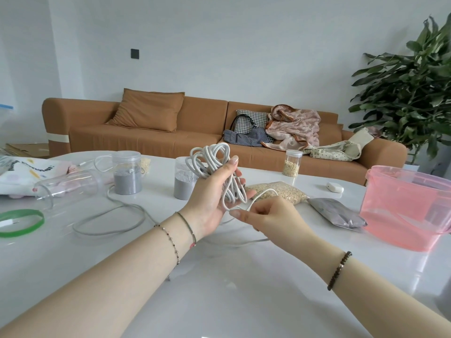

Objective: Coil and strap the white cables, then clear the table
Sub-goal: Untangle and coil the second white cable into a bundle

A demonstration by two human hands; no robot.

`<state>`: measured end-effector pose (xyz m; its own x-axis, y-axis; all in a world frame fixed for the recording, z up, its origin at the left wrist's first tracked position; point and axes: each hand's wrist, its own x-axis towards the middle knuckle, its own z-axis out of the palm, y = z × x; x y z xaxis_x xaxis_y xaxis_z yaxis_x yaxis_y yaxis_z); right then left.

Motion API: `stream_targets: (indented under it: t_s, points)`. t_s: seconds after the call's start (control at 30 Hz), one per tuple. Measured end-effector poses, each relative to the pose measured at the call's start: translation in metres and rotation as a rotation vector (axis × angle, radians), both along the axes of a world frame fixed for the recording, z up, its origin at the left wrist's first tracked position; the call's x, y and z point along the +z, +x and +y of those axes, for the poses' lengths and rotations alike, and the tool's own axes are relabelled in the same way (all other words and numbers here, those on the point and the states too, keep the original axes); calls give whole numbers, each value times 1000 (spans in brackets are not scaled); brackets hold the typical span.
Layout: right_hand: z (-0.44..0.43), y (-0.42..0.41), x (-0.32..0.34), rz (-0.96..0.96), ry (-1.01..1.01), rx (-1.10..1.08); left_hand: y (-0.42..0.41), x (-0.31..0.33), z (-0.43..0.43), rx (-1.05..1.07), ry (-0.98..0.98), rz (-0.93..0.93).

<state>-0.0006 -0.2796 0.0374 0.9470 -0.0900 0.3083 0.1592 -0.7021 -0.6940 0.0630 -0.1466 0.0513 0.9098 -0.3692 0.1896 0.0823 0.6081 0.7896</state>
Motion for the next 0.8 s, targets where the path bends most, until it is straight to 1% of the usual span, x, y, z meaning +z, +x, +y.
stream_targets:
  t_s: [0.1, 0.2, 0.33, 0.43, 0.53, 0.67, 0.8]
  points:
    - [-1, 1, -1, -58, -13, -26, 2, 2, 1, 15, -18, -2]
    - [-4, 3, -2, -79, -35, -14, 3, 3, 1, 34, 18, -9]
    - [-4, 6, -6, -76, -62, -2, 10, -1, 4, 146, 61, -19]
    - [-7, 7, -4, -126, -46, -55, 17, -3, 9, 193, 66, 15]
    - [-13, 7, 0, -106, -80, -97, 16, -4, 9, 133, 62, 59]
    - [-9, 5, -2, -68, -127, -55, 7, -5, 5, 14, -3, 125]
    - [-9, 7, -3, -64, -170, -106, 3, -5, 3, -77, 5, 135]
